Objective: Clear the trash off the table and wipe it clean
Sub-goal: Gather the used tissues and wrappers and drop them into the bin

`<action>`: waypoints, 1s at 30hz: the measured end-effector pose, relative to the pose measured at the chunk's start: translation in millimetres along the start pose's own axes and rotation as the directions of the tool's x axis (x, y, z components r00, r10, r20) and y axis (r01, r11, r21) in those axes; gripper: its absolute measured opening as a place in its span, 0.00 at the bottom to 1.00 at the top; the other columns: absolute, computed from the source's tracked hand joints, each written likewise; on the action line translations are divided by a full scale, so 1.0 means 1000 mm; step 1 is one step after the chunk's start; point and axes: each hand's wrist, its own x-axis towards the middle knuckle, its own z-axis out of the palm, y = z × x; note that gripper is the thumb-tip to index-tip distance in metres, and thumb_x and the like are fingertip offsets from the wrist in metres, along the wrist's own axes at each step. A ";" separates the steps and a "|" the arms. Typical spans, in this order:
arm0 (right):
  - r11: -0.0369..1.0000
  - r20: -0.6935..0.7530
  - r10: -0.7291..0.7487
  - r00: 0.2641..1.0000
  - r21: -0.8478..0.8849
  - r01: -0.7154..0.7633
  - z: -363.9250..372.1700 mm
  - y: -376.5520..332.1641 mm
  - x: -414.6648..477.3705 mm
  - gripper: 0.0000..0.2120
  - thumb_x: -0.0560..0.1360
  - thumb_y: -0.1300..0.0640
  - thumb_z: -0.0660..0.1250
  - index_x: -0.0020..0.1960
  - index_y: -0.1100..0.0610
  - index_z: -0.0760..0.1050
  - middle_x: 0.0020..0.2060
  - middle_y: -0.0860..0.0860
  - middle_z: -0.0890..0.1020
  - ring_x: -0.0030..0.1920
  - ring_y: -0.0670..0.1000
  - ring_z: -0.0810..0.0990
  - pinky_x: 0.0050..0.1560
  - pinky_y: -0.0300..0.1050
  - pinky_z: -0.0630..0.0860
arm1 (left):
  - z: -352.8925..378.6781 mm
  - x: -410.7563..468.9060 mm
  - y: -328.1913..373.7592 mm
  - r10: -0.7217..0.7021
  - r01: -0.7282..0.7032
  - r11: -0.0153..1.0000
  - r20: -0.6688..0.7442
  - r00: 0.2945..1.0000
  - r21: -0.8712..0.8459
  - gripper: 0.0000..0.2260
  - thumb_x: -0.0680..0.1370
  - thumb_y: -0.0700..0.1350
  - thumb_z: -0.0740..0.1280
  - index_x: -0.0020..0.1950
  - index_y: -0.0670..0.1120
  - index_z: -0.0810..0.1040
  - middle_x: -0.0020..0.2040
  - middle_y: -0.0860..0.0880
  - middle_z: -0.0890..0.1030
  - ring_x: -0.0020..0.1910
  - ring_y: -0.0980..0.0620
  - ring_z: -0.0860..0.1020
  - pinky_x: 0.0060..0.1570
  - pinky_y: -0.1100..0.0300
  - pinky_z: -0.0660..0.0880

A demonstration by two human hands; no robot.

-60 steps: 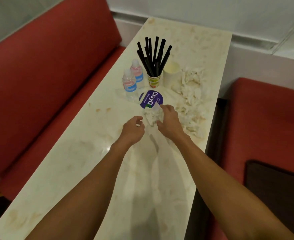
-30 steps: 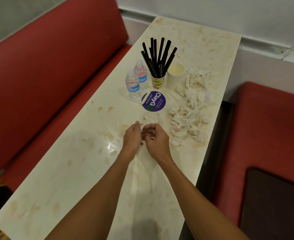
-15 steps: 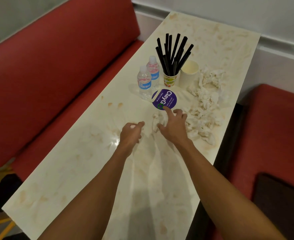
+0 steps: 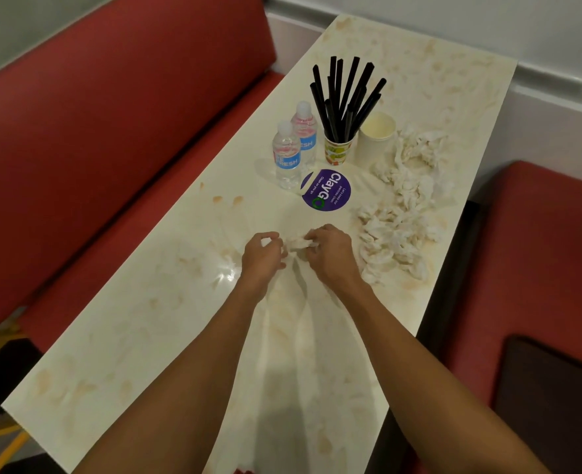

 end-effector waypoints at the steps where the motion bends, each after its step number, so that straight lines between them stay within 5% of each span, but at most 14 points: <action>1: 0.998 -0.016 -0.025 1.000 0.050 0.025 -0.003 -0.003 -0.006 0.09 0.74 0.65 0.72 0.53 0.60 0.86 0.49 0.57 0.85 0.47 0.59 0.82 0.50 0.52 0.79 | 0.001 -0.001 0.001 -0.014 0.015 0.999 0.021 1.000 -0.028 0.09 0.82 0.43 0.66 0.62 0.49 0.79 0.58 0.45 0.84 0.49 0.48 0.86 0.49 0.52 0.85; 4: 0.983 -0.028 -0.019 0.999 0.180 0.024 -0.013 -0.015 -0.024 0.13 0.75 0.67 0.70 0.58 0.60 0.85 0.53 0.55 0.87 0.50 0.54 0.84 0.55 0.44 0.80 | 0.007 -0.008 0.005 -0.049 0.061 0.991 0.099 0.994 -0.120 0.09 0.84 0.45 0.65 0.63 0.47 0.79 0.54 0.43 0.85 0.44 0.47 0.87 0.46 0.48 0.86; 7: 0.930 -0.054 0.063 0.997 0.366 -0.039 -0.016 -0.024 -0.038 0.15 0.77 0.66 0.70 0.62 0.57 0.80 0.52 0.53 0.86 0.48 0.50 0.84 0.45 0.28 0.75 | 0.011 -0.017 0.007 -0.035 0.061 0.986 0.166 0.986 -0.157 0.09 0.85 0.43 0.62 0.62 0.44 0.79 0.45 0.44 0.88 0.40 0.47 0.88 0.37 0.53 0.83; 10: 0.861 -0.009 0.146 0.989 0.494 -0.123 -0.023 -0.029 -0.049 0.18 0.77 0.63 0.72 0.65 0.54 0.74 0.52 0.51 0.87 0.45 0.46 0.86 0.41 0.31 0.78 | 0.014 -0.019 0.004 -0.026 0.057 0.984 0.182 0.983 -0.171 0.12 0.83 0.41 0.63 0.63 0.40 0.79 0.50 0.39 0.87 0.47 0.42 0.87 0.39 0.54 0.82; 15: 0.854 0.070 0.158 0.985 0.492 -0.172 -0.027 -0.027 -0.067 0.21 0.75 0.69 0.65 0.64 0.54 0.81 0.57 0.48 0.86 0.57 0.46 0.84 0.57 0.41 0.82 | 0.019 -0.023 0.002 -0.057 0.087 0.985 0.193 0.980 -0.151 0.12 0.77 0.39 0.65 0.57 0.35 0.81 0.49 0.38 0.84 0.48 0.42 0.85 0.37 0.56 0.80; 20: 0.878 0.120 0.137 0.983 0.446 -0.177 -0.026 -0.022 -0.084 0.25 0.75 0.68 0.62 0.66 0.51 0.83 0.60 0.49 0.84 0.62 0.50 0.82 0.66 0.45 0.78 | 0.029 -0.034 -0.002 -0.072 0.099 0.981 0.158 0.985 -0.170 0.06 0.83 0.42 0.65 0.53 0.40 0.80 0.45 0.41 0.82 0.44 0.45 0.82 0.35 0.56 0.80; 24: 0.842 0.206 0.121 0.971 0.496 -0.211 -0.032 -0.014 -0.097 0.34 0.68 0.69 0.55 0.68 0.52 0.82 0.59 0.49 0.86 0.63 0.47 0.83 0.68 0.42 0.76 | 0.033 -0.034 -0.011 -0.030 0.044 0.992 0.118 0.993 -0.115 0.13 0.81 0.36 0.63 0.37 0.45 0.77 0.40 0.42 0.77 0.40 0.45 0.77 0.42 0.51 0.82; 26: 0.833 0.166 0.158 0.973 0.507 -0.222 -0.038 -0.007 -0.104 0.32 0.68 0.70 0.55 0.64 0.51 0.84 0.56 0.45 0.87 0.60 0.43 0.83 0.64 0.37 0.76 | 0.036 -0.034 -0.016 -0.002 0.006 0.999 0.102 0.995 -0.044 0.15 0.79 0.36 0.62 0.33 0.45 0.75 0.37 0.43 0.75 0.37 0.45 0.74 0.41 0.53 0.81; 30: 0.903 -0.142 0.286 0.947 0.371 -0.217 -0.047 0.016 -0.105 0.23 0.73 0.73 0.61 0.59 0.55 0.84 0.54 0.47 0.83 0.57 0.45 0.79 0.60 0.41 0.76 | 0.043 -0.041 -0.019 0.005 -0.005 1.000 0.099 0.995 -0.002 0.07 0.82 0.40 0.63 0.46 0.46 0.78 0.41 0.45 0.77 0.34 0.49 0.72 0.39 0.54 0.76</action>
